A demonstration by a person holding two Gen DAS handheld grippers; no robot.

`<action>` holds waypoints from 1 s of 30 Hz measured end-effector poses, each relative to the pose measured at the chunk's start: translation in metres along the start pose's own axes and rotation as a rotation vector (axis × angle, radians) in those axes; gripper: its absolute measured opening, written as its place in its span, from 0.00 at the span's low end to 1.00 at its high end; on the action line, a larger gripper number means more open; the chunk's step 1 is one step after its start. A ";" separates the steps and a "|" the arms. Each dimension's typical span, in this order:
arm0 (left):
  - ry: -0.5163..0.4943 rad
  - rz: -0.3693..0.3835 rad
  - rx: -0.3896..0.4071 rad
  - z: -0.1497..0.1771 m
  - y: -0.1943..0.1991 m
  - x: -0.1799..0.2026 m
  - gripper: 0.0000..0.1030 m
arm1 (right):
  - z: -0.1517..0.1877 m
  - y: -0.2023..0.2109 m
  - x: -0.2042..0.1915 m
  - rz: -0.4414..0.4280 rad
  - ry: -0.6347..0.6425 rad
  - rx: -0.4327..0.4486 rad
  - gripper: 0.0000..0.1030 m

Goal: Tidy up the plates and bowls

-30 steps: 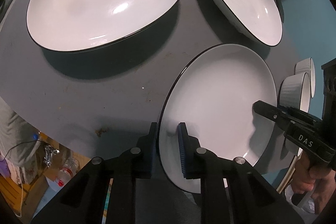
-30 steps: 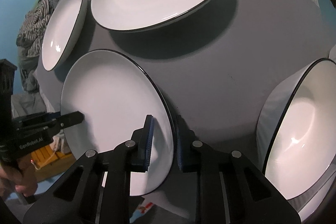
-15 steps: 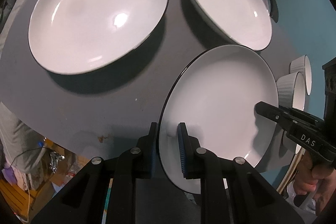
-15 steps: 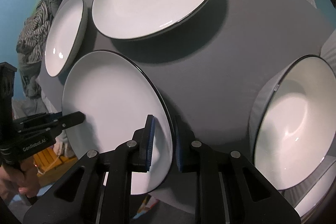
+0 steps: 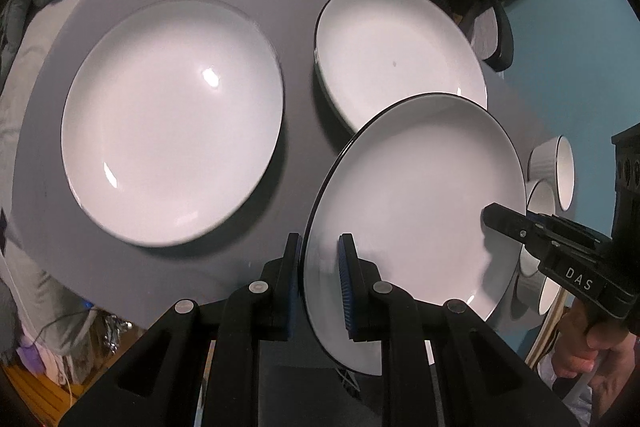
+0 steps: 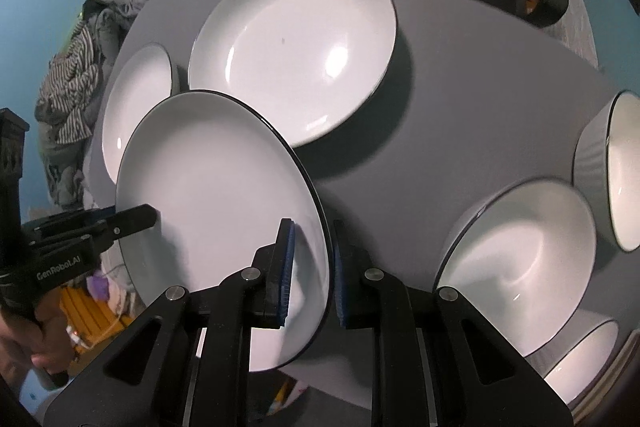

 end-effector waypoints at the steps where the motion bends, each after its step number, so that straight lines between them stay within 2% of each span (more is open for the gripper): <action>1: -0.009 -0.004 0.003 -0.006 0.001 0.001 0.17 | -0.004 0.001 0.001 0.000 -0.004 0.005 0.17; 9: -0.061 -0.015 0.021 -0.039 0.002 0.016 0.17 | -0.027 0.012 0.009 -0.015 -0.045 0.034 0.17; 18: -0.090 -0.037 0.022 -0.081 -0.001 0.009 0.17 | -0.059 0.016 0.009 -0.009 -0.074 0.060 0.17; 30: -0.087 -0.086 -0.007 -0.123 -0.020 -0.002 0.17 | -0.097 -0.005 0.008 -0.030 -0.142 0.031 0.17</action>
Point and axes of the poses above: each gripper's, at about its wrist camera, not at the fingertips, and y roughly against the way its jaws point, x to its right, z to its underside, the point moved 10 cm from there along -y, roughly the way its jaws point, and after that the axes turned 7 degrees about -y, right-handed, at the moved point
